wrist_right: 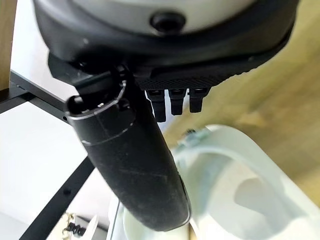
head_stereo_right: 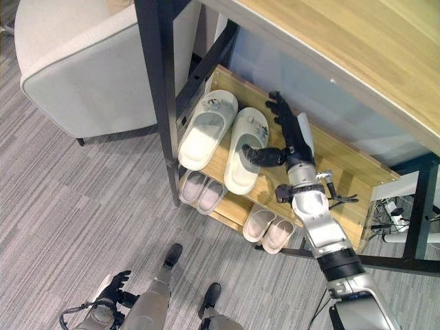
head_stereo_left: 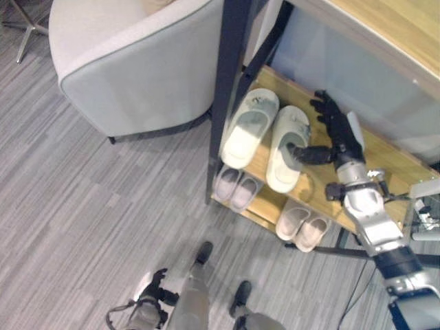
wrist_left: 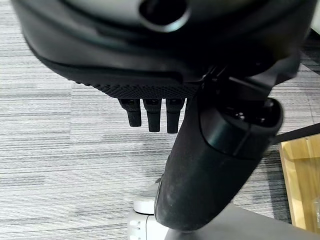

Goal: Arrange the slippers neatly on the shoe rack.

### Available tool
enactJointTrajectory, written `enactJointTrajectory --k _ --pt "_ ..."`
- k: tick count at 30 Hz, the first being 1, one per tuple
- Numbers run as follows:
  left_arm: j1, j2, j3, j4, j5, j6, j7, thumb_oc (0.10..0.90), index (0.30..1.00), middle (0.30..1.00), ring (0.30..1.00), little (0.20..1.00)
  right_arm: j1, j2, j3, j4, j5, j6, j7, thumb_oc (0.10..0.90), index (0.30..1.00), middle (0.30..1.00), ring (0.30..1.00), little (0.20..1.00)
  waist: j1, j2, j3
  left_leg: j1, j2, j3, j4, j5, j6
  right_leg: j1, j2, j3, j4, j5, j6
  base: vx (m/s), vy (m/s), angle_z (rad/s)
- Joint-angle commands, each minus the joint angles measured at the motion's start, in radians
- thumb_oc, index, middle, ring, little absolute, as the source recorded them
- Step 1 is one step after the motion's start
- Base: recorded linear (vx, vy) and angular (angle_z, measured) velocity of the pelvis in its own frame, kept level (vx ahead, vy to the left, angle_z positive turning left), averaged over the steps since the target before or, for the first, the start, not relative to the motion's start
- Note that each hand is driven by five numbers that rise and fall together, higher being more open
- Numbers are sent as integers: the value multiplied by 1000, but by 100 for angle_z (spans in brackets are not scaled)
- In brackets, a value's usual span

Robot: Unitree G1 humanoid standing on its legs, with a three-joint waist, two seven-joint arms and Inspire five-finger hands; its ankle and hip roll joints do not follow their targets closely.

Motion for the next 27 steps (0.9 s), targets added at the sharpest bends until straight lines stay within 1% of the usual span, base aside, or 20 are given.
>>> enactJointTrajectory --k 1,3,4,6,11,16,20,22,27 --pt "40 -50 -5 58 -7 -13 -43 800 900 900 900 900 6 -15 -104 -72 75 -127 4 800 900 900 900 900 -35 10 -111 128 17 -5 7 -186 30 -48 -44 54 24 31 69 0 0 0" --pt "44 -54 -7 59 -5 -12 -47 800 900 900 900 900 27 -2 -122 -79 88 -136 3 800 900 900 900 900 -36 12 -113 130 18 -3 6 -186 30 -46 -44 53 24 31 70 5 5 -2" --pt "48 -57 -8 59 -1 -13 -47 800 900 900 900 900 49 20 -146 -78 112 -154 -5 800 900 900 900 900 -39 17 -117 133 17 -1 5 -188 31 -43 -45 52 25 30 70 12 11 -5" --pt "49 -56 -9 55 2 -15 -45 800 900 900 900 900 76 36 -179 -72 125 -167 -22 800 900 900 900 900 -41 22 -121 140 16 0 4 -190 32 -39 -47 50 27 29 70 10 7 -2" --pt "55 -61 -4 59 5 -16 -45 800 900 900 900 900 129 69 -225 -57 119 -178 -48 800 900 900 900 900 -48 29 -130 154 14 1 4 -196 34 -30 -48 52 33 24 70 11 6 -3" --pt "49 -63 4 67 -1 -12 -48 800 900 900 900 900 183 117 -200 -62 172 -172 -6 800 900 900 900 900 -58 31 -134 163 15 6 4 -198 35 -26 -50 57 35 24 68 0 0 0" --pt "52 -63 6 48 -5 -13 -53 800 900 900 900 900 246 155 -165 -77 181 -154 34 800 900 900 900 900 -66 35 -134 167 14 12 4 -200 38 -23 -52 59 36 24 68 2 2 -1" --pt "54 -59 -9 27 0 -19 -49 800 900 900 900 900 261 179 -151 -62 215 -160 43 800 900 900 900 900 -67 39 -132 169 14 13 4 -201 40 -23 -53 60 36 24 68 5 15 -4" --pt "64 -46 -22 -31 -4 -31 -38 800 900 900 900 900 273 202 -118 -42 244 -156 61 800 900 900 900 900 -66 48 -125 169 12 14 5 -200 40 -25 -55 60 37 24 69 1 2 -1"
